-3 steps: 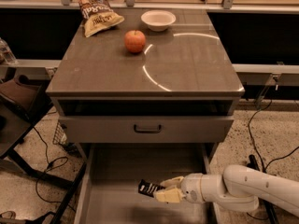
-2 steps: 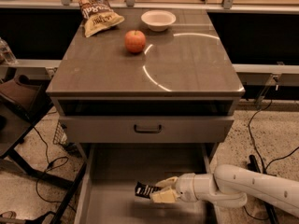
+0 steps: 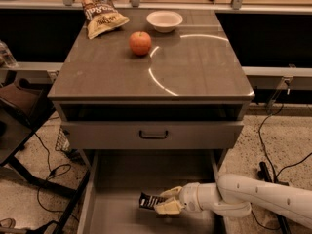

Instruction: Place rxbar chocolate into middle drawer

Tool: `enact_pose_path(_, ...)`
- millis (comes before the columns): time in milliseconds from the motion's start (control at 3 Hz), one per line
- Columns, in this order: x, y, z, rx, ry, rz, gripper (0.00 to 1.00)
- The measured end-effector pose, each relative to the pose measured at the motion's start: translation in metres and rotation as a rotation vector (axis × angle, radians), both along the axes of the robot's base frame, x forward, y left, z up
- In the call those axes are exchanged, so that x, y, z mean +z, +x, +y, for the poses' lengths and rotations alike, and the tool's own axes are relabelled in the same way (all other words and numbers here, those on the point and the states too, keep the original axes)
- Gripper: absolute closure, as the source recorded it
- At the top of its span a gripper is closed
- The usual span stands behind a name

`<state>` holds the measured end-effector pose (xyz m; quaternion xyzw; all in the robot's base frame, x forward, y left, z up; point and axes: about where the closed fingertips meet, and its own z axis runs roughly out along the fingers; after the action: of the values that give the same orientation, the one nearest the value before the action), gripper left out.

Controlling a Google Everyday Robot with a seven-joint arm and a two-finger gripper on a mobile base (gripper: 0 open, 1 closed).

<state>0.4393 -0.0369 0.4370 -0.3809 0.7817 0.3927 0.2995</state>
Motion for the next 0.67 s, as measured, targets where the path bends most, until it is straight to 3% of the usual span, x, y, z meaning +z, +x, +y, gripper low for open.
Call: enact_pose_path(667, -0.0003, -0.0011, 0.0036, 0.006, 0.003, 0.002, 0.45)
